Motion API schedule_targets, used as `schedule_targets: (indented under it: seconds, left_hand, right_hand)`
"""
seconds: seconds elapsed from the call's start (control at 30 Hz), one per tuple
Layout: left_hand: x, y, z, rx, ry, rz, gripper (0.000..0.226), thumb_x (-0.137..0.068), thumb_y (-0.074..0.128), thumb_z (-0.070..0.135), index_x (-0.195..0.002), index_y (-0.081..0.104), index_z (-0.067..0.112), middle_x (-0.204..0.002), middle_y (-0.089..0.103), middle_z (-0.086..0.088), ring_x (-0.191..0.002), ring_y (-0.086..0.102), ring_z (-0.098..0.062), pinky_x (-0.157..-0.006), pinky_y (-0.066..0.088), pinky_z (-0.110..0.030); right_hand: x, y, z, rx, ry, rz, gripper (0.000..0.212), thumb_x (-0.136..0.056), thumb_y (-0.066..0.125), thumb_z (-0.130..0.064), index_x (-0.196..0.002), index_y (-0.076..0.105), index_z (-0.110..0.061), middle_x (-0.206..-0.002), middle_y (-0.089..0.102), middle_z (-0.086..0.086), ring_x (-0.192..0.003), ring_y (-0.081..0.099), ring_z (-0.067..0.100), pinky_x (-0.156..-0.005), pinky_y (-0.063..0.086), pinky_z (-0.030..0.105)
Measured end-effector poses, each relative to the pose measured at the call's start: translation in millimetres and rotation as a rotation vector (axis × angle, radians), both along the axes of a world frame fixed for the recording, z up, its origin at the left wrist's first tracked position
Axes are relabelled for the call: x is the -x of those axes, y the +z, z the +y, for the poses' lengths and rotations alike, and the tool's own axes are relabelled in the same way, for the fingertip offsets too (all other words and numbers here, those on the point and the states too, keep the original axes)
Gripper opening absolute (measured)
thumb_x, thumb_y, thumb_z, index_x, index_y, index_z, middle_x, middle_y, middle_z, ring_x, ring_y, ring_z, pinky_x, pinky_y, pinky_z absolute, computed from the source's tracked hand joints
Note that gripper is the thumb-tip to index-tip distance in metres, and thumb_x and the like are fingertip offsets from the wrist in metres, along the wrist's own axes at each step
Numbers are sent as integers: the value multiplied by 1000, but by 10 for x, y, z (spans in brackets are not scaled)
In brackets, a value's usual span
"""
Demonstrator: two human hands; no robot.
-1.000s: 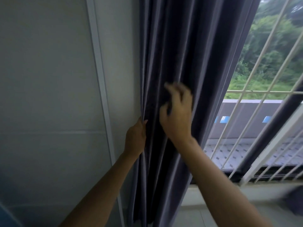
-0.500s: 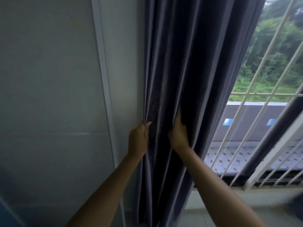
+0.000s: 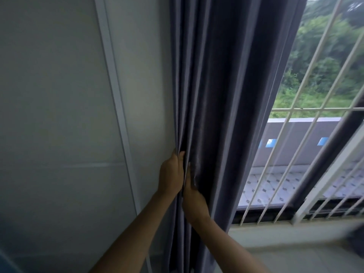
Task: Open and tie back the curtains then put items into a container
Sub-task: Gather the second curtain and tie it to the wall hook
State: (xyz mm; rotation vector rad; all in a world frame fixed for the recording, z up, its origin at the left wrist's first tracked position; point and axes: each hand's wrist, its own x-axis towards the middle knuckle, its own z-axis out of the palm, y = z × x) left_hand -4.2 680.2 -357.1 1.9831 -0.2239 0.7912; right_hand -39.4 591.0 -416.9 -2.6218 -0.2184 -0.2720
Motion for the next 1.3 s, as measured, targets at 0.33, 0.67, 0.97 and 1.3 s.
schedule_targets:
  seconds: [0.33,0.67,0.97,1.3]
  left_hand:
    - [96,38,-54,-333,70,-92,84,-92,19,68,-102,62,-4,-78,70,-17,-65,67,-28,-57,58,-36]
    - [-57,85,81,-584,232,-36,28,-86,65,24,-91,66,-4,-41,53,-4,-27,44,-12,-25,33,-16]
    - [-146,48,169,-495,259,-7,72,-100,11,49,-105,62,-2,-50,61,-15,-38,58,-29,-33,47,-31]
    - [-110,52,88,-486,189,-30,47,-96,32,33,-106,62,-2,-45,56,-4,-32,50,-15,-32,39,-19]
  right_hand:
    - [-150,-293,95,339,30,15,66,-51,93,-27,-106,68,-1,-73,70,11,-47,62,14,-40,45,16]
    - [-24,-549,-176,285,127,219,69,-97,30,-43,-145,-18,-35,-137,-54,14,-44,33,-5,-44,21,2]
    - [155,887,-367,-62,152,-640,29,-75,63,-3,-101,72,-12,-123,63,7,-101,59,24,-90,48,45]
    - [-225,1958,-605,-511,-44,-884,76,-86,58,5,-151,21,-8,-157,21,19,-147,19,25,-118,25,28]
